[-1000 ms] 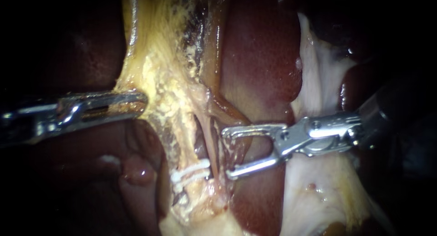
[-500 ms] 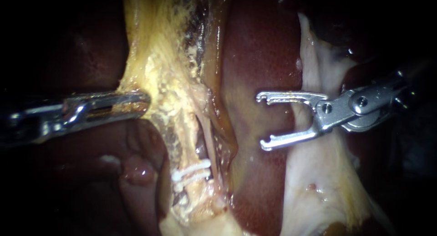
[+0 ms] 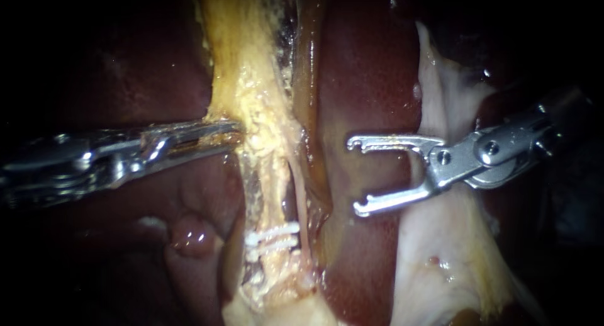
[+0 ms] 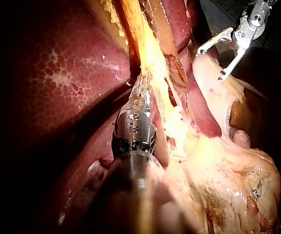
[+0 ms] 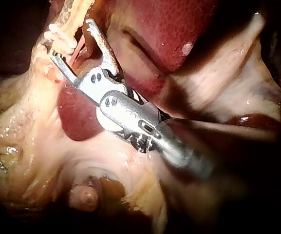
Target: Going back second clip left tube
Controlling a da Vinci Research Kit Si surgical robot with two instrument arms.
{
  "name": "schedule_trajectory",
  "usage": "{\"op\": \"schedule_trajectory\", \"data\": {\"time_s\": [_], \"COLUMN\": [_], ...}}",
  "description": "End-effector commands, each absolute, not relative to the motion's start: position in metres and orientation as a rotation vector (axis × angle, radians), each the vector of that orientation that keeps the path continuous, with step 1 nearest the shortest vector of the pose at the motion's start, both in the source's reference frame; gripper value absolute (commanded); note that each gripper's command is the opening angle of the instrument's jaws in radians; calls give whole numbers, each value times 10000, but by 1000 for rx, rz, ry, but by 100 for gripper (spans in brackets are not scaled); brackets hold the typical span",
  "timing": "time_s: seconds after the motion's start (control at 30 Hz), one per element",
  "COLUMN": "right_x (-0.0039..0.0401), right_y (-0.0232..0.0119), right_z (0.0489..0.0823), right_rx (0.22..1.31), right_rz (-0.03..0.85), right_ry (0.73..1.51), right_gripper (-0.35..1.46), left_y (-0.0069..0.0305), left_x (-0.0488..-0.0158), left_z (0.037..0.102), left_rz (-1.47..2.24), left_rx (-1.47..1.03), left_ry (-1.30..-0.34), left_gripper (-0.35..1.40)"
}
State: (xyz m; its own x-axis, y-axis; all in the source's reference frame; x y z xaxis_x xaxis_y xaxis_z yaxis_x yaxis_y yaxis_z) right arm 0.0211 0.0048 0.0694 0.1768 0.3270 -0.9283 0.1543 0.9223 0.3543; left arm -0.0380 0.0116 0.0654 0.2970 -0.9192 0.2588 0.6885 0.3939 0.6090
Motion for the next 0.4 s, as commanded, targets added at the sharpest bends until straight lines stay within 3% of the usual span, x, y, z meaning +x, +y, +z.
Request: {"op": "schedule_trajectory", "data": {"time_s": [0.03,0.4], "right_x": [211,208], "right_y": [48,49], "right_z": [694,693], "right_rx": [412,414], "right_rz": [127,127], "right_ry": [1399,1399], "right_gripper": [60,60], "left_y": [115,116], "left_x": [-379,-378], "left_z": [654,653], "left_rz": [-1110,-1109], "left_rx": [424,425], "left_ry": [-635,-635], "left_gripper": [-35,-35]}}
